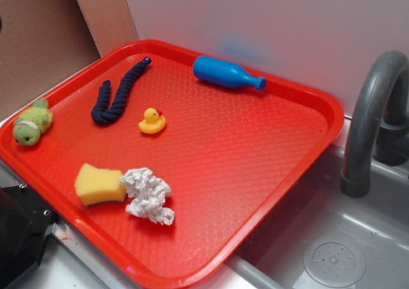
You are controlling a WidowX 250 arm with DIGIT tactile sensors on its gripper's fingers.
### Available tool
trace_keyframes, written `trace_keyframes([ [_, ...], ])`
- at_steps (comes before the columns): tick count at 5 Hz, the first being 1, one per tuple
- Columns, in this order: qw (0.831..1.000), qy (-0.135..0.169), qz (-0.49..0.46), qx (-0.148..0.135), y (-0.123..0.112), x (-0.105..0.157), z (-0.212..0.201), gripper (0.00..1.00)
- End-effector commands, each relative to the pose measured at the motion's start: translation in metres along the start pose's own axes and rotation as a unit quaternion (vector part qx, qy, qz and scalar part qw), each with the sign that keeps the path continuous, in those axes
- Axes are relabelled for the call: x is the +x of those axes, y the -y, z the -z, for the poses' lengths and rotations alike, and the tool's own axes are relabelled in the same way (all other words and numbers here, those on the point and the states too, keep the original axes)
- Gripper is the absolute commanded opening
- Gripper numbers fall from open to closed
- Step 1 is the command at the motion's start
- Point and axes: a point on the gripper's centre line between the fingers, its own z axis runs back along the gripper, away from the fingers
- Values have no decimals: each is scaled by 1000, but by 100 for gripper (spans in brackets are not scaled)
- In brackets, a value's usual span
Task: Grab the green animal.
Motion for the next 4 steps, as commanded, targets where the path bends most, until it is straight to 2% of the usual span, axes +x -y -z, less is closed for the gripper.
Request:
trace_keyframes([
  [1, 1000, 0, 0, 0, 0, 0, 0, 100],
  [2, 998, 15, -65, 1, -19, 22, 0, 100],
  [4, 979, 57, -192, 35, -66, 45, 12, 100],
])
